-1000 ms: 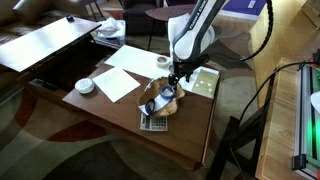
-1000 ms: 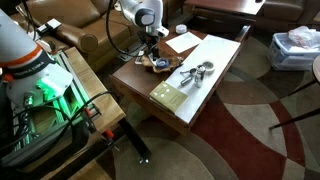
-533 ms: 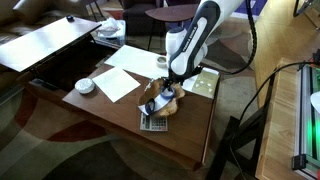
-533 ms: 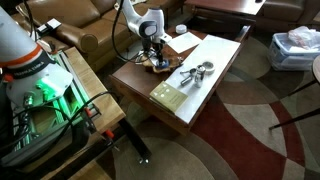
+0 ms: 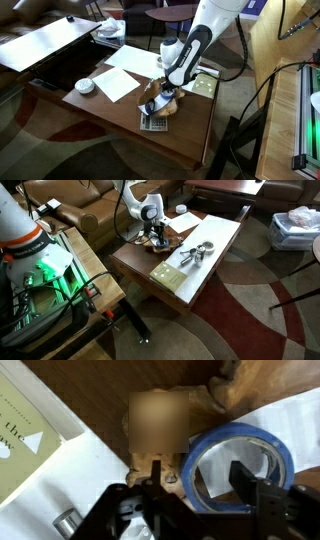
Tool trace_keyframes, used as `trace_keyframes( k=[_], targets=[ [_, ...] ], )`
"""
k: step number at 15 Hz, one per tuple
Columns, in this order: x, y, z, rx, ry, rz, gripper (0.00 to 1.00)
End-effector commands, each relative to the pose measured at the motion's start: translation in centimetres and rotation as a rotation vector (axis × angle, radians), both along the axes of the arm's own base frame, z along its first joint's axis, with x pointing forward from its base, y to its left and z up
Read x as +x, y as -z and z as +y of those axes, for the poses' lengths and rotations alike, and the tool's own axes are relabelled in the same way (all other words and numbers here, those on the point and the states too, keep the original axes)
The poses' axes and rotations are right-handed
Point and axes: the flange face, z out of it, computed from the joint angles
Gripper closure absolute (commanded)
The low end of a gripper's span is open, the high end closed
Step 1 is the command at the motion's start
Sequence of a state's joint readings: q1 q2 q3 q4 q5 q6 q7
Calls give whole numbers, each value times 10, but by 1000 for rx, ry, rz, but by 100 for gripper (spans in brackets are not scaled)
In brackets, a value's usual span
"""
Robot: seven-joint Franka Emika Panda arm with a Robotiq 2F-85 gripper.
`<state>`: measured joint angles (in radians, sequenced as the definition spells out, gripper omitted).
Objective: Put the blue masking tape on the table
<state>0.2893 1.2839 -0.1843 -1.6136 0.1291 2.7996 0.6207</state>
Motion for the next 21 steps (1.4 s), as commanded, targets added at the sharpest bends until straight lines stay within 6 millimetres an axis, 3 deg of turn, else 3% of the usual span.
trace_keyframes(
  k=[1, 2, 3, 9, 12, 14, 18, 21],
  targets=[
    [6, 22, -3, -36, 39, 0, 35],
    [7, 24, -5, -39, 47, -2, 42],
    [9, 24, -5, -39, 50, -6, 56],
    [21, 1, 3, -38, 35, -54, 100],
    [19, -10, 2, -31, 45, -58, 97],
    [9, -28, -14, -40, 83, -37, 97],
    [-47, -47, -52, -80, 164, 117, 97],
    [-105, -47, -54, 9, 112, 246, 97]
  ],
)
